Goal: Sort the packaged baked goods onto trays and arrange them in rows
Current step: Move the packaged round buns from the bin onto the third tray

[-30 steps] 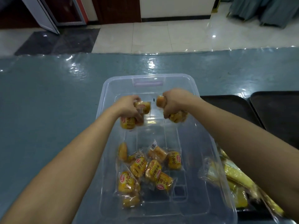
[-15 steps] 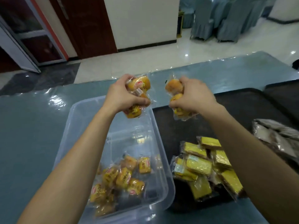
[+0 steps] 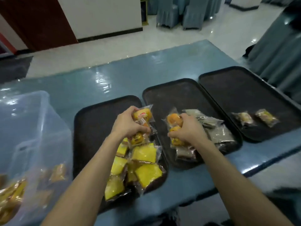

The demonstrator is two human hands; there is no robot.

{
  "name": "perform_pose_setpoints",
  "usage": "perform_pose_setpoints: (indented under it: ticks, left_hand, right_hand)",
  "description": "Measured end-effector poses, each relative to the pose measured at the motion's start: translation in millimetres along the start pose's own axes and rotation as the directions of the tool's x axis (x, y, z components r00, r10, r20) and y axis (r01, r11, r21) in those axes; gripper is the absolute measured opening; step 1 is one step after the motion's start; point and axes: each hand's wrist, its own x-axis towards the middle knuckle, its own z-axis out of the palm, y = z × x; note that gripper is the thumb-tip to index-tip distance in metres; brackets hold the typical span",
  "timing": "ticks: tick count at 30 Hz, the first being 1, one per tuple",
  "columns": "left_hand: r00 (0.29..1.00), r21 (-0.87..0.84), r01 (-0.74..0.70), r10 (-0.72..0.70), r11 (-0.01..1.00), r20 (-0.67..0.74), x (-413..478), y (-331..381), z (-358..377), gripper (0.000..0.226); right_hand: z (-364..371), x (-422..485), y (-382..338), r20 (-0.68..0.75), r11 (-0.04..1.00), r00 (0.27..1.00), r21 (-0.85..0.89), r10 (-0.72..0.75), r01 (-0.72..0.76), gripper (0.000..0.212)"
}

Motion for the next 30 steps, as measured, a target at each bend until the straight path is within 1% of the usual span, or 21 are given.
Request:
perform_pose_setpoints:
  ticks: [3, 5, 7, 8, 10, 13, 16, 19, 21, 24, 26, 28, 29, 30]
  left_hand:
    - [0.998, -0.025, 0.015, -0.014, 1.0, 0.064, 6.1, 25.7, 41.0, 0.082]
    - [0.993, -0.043, 0.014, -0.009, 0.999, 0.117, 16.3, 44.3, 64.6, 0.082]
    - [0.986, -0.065, -0.028, 0.038, 0.998, 0.164, 29.3, 68.8, 89.6, 0.084]
    - [0.979, -0.076, -0.056, 0.069, 0.996, 0.19, 36.6, 83.6, 101.2, 0.085]
    - [0.965, -0.101, -0.091, 0.113, 0.991, 0.236, 51.0, 111.5, 127.6, 0.085]
    - [0.943, -0.127, -0.123, 0.156, 0.984, 0.293, 67.1, 158.7, 169.8, 0.085]
    - [0.929, -0.121, -0.133, 0.167, 0.984, 0.331, 90.3, 207.5, 218.9, 0.085]
    - [0.916, -0.106, -0.132, 0.162, 0.986, 0.367, 118.3, 255.6, 278.7, 0.084]
    - [0.917, -0.113, -0.115, 0.149, 0.987, 0.371, 128.9, 274.5, 307.0, 0.083]
    - [0.911, -0.11, -0.063, 0.102, 0.992, 0.398, 154.2, 313.5, 367.8, 0.08]
    - [0.896, -0.091, -0.053, 0.087, 0.994, 0.436, 169.2, 337.0, 402.4, 0.08]
    - [0.89, -0.069, -0.045, 0.072, 0.997, 0.45, 186.2, 354.9, 433.2, 0.081]
    - [0.893, -0.037, -0.052, 0.063, 0.998, 0.446, 193.2, 362.5, 447.7, 0.081]
    - [0.901, 0.031, -0.077, 0.056, 0.997, 0.429, 198.2, 368.0, 461.0, 0.082]
  right_hand:
    - [-17.2, 3.1, 51.0, 0.002, 0.996, 0.998, 0.062, 0.069, -0.069, 0.08]
    - [-31.6, 2.5, 78.5, -0.004, 0.989, 0.995, 0.103, 0.102, -0.101, 0.071]
    - [-46.6, -1.0, 107.5, -0.042, 0.978, 0.988, 0.152, 0.149, -0.141, 0.056]
    - [-53.3, -2.5, 122.0, -0.074, 0.972, 0.98, 0.165, 0.184, -0.17, 0.053]
    - [-65.6, -6.1, 152.2, -0.099, 0.958, 0.963, 0.169, 0.252, -0.233, 0.057]
    - [-88.9, -4.7, 206.5, -0.092, 0.925, 0.936, 0.212, 0.341, -0.316, 0.061]
    - [-119.6, 12.9, 266.1, -0.129, 0.902, 0.91, 0.244, 0.394, -0.356, 0.061]
    - [-150.8, 49.3, 330.4, -0.179, 0.905, 0.899, 0.234, 0.4, -0.356, 0.071]
    - [-163.7, 70.6, 360.1, -0.199, 0.909, 0.896, 0.224, 0.396, -0.351, 0.075]
    - [-192.9, 117.5, 423.4, -0.161, 0.91, 0.902, 0.19, 0.399, -0.369, 0.079]
    - [-209.3, 144.9, 456.5, -0.168, 0.923, 0.913, 0.171, 0.372, -0.345, 0.088]
    - [-219.5, 170.8, 482.4, -0.115, 0.937, 0.938, 0.171, 0.327, -0.306, 0.097]
    - [-220.3, 182.7, 493.5, -0.061, 0.94, 0.951, 0.184, 0.302, -0.286, 0.103]
    - [-218.1, 192.9, 502.3, 0.001, 0.939, 0.958, 0.195, 0.287, -0.281, 0.111]
